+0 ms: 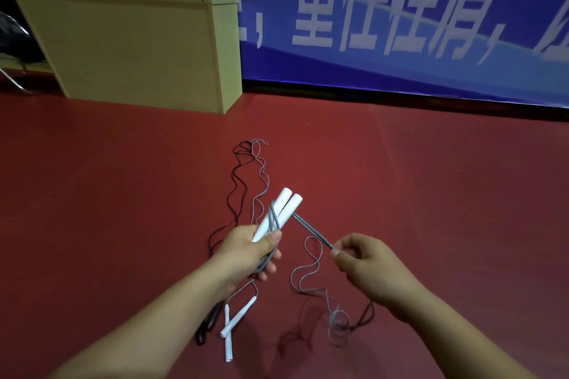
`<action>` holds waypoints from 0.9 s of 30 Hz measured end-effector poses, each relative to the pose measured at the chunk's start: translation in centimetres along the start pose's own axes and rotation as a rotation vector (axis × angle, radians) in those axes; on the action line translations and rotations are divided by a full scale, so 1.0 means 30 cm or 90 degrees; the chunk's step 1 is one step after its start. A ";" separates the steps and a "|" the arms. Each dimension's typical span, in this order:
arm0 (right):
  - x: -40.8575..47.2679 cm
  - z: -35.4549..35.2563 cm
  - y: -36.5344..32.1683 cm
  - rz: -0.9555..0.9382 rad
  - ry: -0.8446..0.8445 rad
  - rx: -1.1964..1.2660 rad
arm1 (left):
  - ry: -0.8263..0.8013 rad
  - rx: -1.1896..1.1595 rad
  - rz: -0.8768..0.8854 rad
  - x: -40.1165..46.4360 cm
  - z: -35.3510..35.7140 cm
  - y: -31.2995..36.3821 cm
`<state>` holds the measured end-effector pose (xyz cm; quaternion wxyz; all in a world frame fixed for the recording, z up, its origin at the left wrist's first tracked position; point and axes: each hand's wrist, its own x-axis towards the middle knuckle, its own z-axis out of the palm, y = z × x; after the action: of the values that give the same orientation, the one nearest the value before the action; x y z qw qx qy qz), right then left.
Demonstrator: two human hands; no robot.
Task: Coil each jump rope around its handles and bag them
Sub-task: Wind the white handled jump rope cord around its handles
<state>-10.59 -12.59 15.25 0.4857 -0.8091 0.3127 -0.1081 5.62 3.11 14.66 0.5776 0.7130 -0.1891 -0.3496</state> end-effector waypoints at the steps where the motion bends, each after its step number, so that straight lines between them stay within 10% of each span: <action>1: -0.004 -0.005 -0.004 0.005 0.000 -0.032 | 0.000 0.015 0.001 0.000 -0.003 -0.004; 16: -0.052 -0.054 -0.025 -0.178 0.094 -0.195 | -0.143 0.556 0.158 -0.006 0.000 -0.053; 27: -0.031 -0.072 0.006 -0.175 0.108 -0.234 | -0.384 0.577 0.232 -0.086 0.079 -0.007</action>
<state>-12.42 -13.64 16.31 0.2828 -0.9071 0.2534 -0.1817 2.13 3.25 14.98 0.1854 0.7140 -0.5963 -0.3167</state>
